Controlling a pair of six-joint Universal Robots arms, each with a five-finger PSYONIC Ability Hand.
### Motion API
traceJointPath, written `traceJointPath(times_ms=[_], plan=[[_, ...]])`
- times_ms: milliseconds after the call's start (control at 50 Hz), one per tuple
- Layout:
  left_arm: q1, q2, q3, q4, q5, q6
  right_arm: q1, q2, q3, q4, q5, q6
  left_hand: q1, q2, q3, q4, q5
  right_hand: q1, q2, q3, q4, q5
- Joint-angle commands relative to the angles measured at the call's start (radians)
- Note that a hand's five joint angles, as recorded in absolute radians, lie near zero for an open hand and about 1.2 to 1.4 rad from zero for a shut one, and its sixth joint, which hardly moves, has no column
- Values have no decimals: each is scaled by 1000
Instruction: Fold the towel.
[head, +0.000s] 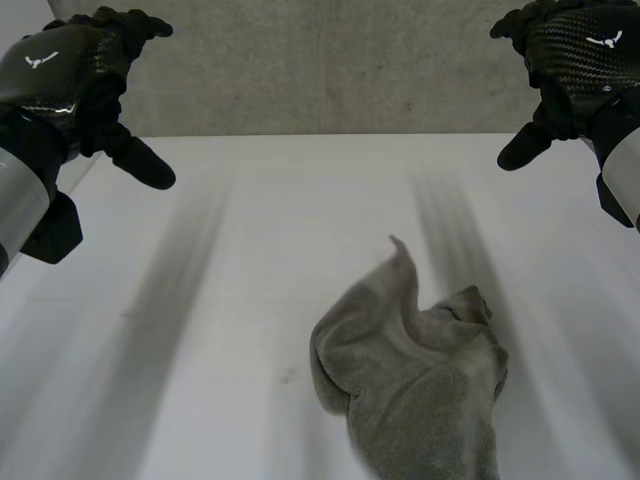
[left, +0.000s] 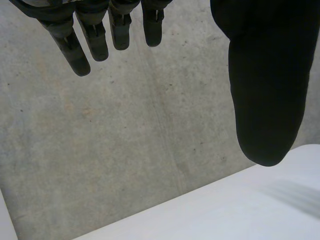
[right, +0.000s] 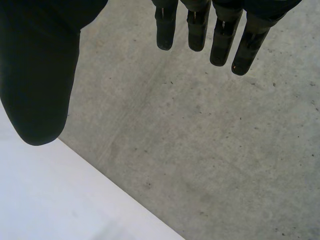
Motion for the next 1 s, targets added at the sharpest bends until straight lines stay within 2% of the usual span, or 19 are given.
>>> traceJointPath(times_ms=[20, 140, 240, 300, 360, 380, 460, 600, 640, 660, 680, 720, 740, 760, 780, 900, 940, 960, 1000], plan=[[-19, -38, -10, 41, 3, -1, 1, 8, 2, 2, -2, -47, 14, 18, 17, 18, -16, -25, -55, -40, -60, -49], [-86, -142, -9, 66, 26, 0, -2, 34, -20, 18, -6, -78, 31, 36, 34, 35, 1, -25, -55, -40, -60, -49], [-177, -314, 22, 67, 83, 2, -14, 71, -53, 159, -38, -134, 40, 45, 43, 44, 10, -25, -55, -40, -60, -49], [-186, -356, 36, 69, 92, 0, -16, 92, -41, 237, -69, -136, 43, 48, 46, 47, 13, -25, -55, -40, -60, -49], [-221, -521, 114, 66, 120, 0, -31, 131, -21, 284, -97, -131, 61, 65, 64, 65, 31, -25, -55, -40, -60, -49], [-221, -521, 114, 66, 120, 0, -31, 131, -21, 284, -97, -131, 61, 65, 64, 65, 31, -25, -55, -40, -60, -49], [-301, -680, 206, 61, 140, 0, -126, 161, 75, 311, -146, -144, 67, 71, 70, 71, 37, -25, -55, -40, -60, -49], [-352, -847, 313, 32, 201, 2, -221, 171, 195, 259, -218, -179, 67, 71, 70, 71, 37, -25, -55, -40, -60, -49], [-370, -895, 338, 6, 216, 19, -249, 180, 243, 217, -227, -181, 253, 258, 256, 257, 223, -25, -55, -40, -60, -49], [-370, -896, 338, 6, 216, 19, -249, 180, 243, 216, -227, -181, 255, 259, 258, 258, 224, -25, -55, -40, -60, -49], [-375, -912, 345, -8, 215, 48, -253, 180, 259, 197, -230, -181, 464, 468, 467, 468, 434, -25, -55, -40, -60, -49], [-381, -916, 347, -22, 196, 121, -255, 181, 280, 178, -232, -182, 1033, 1037, 1036, 1036, 1002, -25, -55, -40, -60, -49], [-381, -916, 347, -22, 196, 122, -255, 181, 280, 178, -232, -182, 1036, 1040, 1038, 1039, 1005, -25, -55, -40, -60, -49], [-381, -908, 346, -22, 178, 152, -255, 181, 280, 178, -232, -182, 1221, 1226, 1224, 1225, 1191, -25, -55, -40, -60, -49], [-381, -908, 346, -22, 178, 152, -255, 183, 284, 178, -236, -182, 1223, 1228, 1226, 1227, 1193, -25, -55, -40, -60, -49], [-347, -801, 335, -25, 4, 181, -247, 252, 283, 172, -247, -190, 1223, 1228, 1226, 1227, 1193, -25, -55, -40, -60, -49], [-330, -778, 309, -25, -32, 186, -243, 324, 281, 155, -313, -251, 1223, 1228, 1226, 1227, 1193, -25, -55, -40, -60, -49], [-320, -756, 281, -25, -41, 189, -243, 324, 281, 155, -313, -251, 1223, 1228, 1226, 1227, 1193, -25, -55, -40, -60, -49], [-310, -729, 251, -23, -43, 191, -218, 387, 274, 158, -379, -332, 1223, 1228, 1226, 1227, 1193, 327, 296, 312, 292, 303]])
